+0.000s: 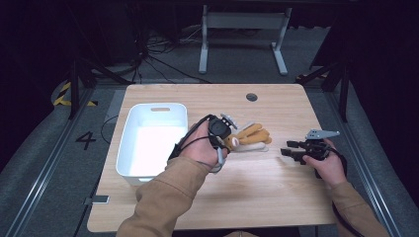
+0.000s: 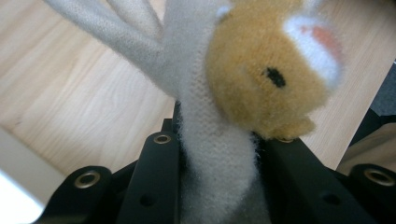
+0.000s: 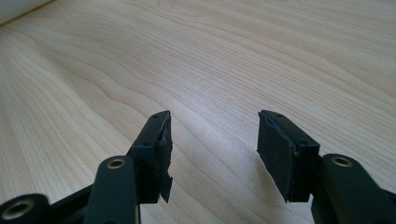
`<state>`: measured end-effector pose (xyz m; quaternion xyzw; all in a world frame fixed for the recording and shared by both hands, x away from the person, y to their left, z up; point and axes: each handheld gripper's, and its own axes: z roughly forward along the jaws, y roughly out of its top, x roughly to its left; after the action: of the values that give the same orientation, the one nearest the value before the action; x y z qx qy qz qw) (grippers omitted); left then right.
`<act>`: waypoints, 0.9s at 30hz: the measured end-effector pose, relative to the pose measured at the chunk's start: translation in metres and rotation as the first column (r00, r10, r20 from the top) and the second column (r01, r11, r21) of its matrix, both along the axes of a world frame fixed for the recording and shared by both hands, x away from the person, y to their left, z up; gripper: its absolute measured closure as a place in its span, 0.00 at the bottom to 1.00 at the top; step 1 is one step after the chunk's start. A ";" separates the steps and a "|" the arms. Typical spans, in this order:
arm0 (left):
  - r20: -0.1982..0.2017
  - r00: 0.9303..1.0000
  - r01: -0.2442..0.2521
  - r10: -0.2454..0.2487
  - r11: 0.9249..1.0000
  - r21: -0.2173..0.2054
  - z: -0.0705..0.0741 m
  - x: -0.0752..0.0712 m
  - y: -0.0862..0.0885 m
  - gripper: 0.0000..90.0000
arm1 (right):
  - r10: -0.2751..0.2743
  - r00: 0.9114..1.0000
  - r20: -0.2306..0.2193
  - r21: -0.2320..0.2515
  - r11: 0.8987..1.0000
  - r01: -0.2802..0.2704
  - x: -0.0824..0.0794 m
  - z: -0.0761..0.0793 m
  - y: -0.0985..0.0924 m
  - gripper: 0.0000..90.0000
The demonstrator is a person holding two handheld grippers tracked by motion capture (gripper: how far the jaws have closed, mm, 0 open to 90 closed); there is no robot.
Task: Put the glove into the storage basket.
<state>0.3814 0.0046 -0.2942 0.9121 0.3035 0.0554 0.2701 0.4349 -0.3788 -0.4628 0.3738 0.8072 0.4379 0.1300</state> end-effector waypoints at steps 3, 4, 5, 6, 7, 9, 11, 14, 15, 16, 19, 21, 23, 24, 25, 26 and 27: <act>0.016 0.999 -0.029 0.029 1.000 -0.003 0.011 -0.001 0.010 0.83 | -0.008 1.000 -0.017 -0.033 0.999 0.007 -0.002 -0.001 0.001 0.51; 0.021 0.999 -0.041 0.041 0.999 -0.006 0.015 -0.002 0.014 0.83 | -0.005 1.000 -0.020 -0.043 0.999 0.004 -0.002 -0.001 0.001 0.51; 0.021 0.998 -0.051 0.051 0.999 -0.013 0.018 -0.001 0.017 0.83 | -0.004 1.000 -0.026 -0.049 0.999 0.003 -0.002 -0.001 0.002 0.51; 0.021 0.998 -0.060 0.060 0.998 -0.019 0.020 -0.001 0.021 0.83 | -0.010 1.000 -0.024 -0.054 0.998 0.009 -0.002 -0.001 0.002 0.51; 0.021 0.997 -0.071 0.071 0.997 -0.018 0.022 -0.002 0.024 0.83 | -0.017 1.000 -0.020 -0.061 0.998 0.015 -0.002 -0.001 0.003 0.51; 0.013 0.996 -0.091 0.091 0.996 -0.020 0.025 -0.002 0.030 0.83 | -0.017 1.000 -0.017 -0.065 0.998 0.015 -0.003 0.000 0.004 0.51; 0.003 0.992 -0.123 0.123 0.992 -0.024 0.029 -0.001 0.036 0.83 | -0.021 1.000 -0.019 -0.066 0.998 0.020 -0.004 0.000 0.004 0.51; 0.001 0.985 -0.175 0.175 0.984 -0.029 0.032 -0.001 0.045 0.83 | -0.030 0.999 -0.014 -0.068 0.997 0.029 -0.004 0.001 0.003 0.50; 0.002 0.981 -0.194 0.194 0.981 -0.028 0.033 0.000 0.047 0.83 | -0.027 1.000 -0.010 -0.067 0.997 0.027 -0.004 0.000 0.002 0.50; 0.008 0.978 -0.209 0.209 0.978 -0.030 0.034 0.000 0.050 0.83 | -0.027 1.000 -0.006 -0.064 0.998 0.026 -0.004 0.000 0.002 0.50; 0.011 0.969 -0.247 0.248 0.968 -0.036 0.036 0.003 0.058 0.83 | -0.030 1.000 -0.003 -0.066 0.997 0.030 -0.004 0.001 0.000 0.50; 0.008 0.961 -0.275 0.276 0.960 -0.041 0.037 0.006 0.065 0.83 | -0.035 0.999 -0.003 -0.062 0.997 0.035 -0.004 0.002 -0.001 0.50; -0.003 0.953 -0.303 0.303 0.952 -0.049 0.037 0.008 0.072 0.82 | -0.033 0.999 0.001 -0.060 0.998 0.033 -0.004 0.002 -0.001 0.50; -0.005 0.949 -0.316 0.316 0.948 -0.045 0.036 0.009 0.076 0.82 | -0.031 1.000 0.001 -0.059 0.998 0.031 -0.004 0.002 -0.001 0.50; -0.010 0.945 -0.328 0.328 0.944 -0.041 0.036 0.010 0.079 0.82 | -0.029 1.000 0.001 -0.059 0.998 0.029 -0.004 0.001 0.000 0.49; -0.014 0.940 -0.341 0.340 0.939 -0.041 0.035 0.011 0.083 0.82 | -0.028 1.000 0.002 -0.062 0.998 0.029 -0.004 0.001 0.000 0.49; -0.020 0.935 -0.355 0.354 0.934 -0.041 0.034 0.012 0.087 0.82 | -0.028 1.000 0.000 -0.065 0.998 0.028 -0.004 0.001 0.000 0.49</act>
<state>0.3930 0.0912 -0.2606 0.8366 0.4658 0.0907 0.2739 0.4306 -0.3791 -0.4619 0.3810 0.8157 0.4095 0.1478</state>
